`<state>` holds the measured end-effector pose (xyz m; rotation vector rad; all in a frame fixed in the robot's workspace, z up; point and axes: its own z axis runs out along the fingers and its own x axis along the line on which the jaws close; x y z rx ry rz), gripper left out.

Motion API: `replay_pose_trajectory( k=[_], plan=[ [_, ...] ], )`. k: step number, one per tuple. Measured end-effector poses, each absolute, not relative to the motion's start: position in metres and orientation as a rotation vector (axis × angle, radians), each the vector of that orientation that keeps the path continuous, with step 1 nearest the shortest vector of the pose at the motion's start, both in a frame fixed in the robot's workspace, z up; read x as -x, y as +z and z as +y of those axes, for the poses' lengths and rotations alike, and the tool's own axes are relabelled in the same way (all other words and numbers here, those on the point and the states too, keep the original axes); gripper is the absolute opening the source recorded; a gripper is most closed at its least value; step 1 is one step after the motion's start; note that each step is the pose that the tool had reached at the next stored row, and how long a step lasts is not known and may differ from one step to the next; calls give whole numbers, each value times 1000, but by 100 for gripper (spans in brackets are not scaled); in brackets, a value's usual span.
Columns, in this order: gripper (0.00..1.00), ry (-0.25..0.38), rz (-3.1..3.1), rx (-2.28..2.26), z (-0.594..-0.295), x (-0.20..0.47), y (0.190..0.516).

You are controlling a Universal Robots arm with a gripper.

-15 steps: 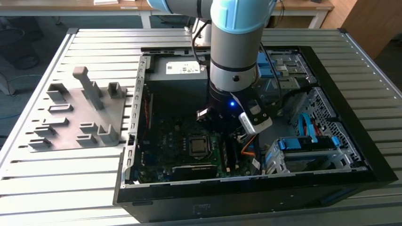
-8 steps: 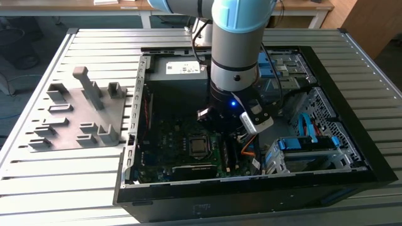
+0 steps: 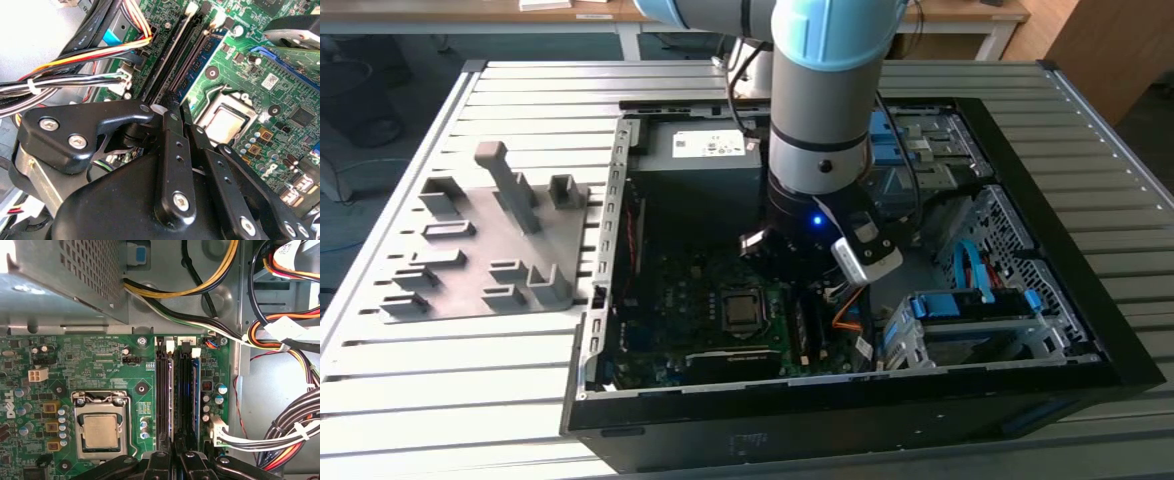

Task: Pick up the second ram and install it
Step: 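Insert the second ram into the second slot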

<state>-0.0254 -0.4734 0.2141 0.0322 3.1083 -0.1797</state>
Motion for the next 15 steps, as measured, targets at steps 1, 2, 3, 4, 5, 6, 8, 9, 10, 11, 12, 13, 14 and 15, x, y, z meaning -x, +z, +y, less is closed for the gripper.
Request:
replay_pose_trajectory(
  k=[1, 2, 3, 4, 5, 6, 8, 9, 10, 11, 12, 13, 14, 15],
  plan=[
    [14, -180, 3108, -32, -473, 25, 214],
    [14, -180, 3108, -32, -473, 25, 213],
    [14, -180, 3108, -32, -473, 25, 213],
    [14, -180, 3108, -32, -473, 25, 213],
    [14, -180, 3108, -32, -473, 25, 213],
    [14, -180, 3108, -32, -473, 25, 213],
    [14, -180, 3108, -32, -473, 25, 212],
    [14, -180, 3108, -32, -473, 25, 212],
    [14, -180, 3108, -32, -473, 25, 212],
    [14, -180, 3108, -32, -473, 25, 211],
    [14, -180, 3108, -32, -473, 25, 211],
    [14, -180, 3108, -32, -473, 25, 211],
    [14, -180, 3108, -32, -473, 25, 211],
    [14, -180, 3108, -32, -473, 25, 211]
  ],
)
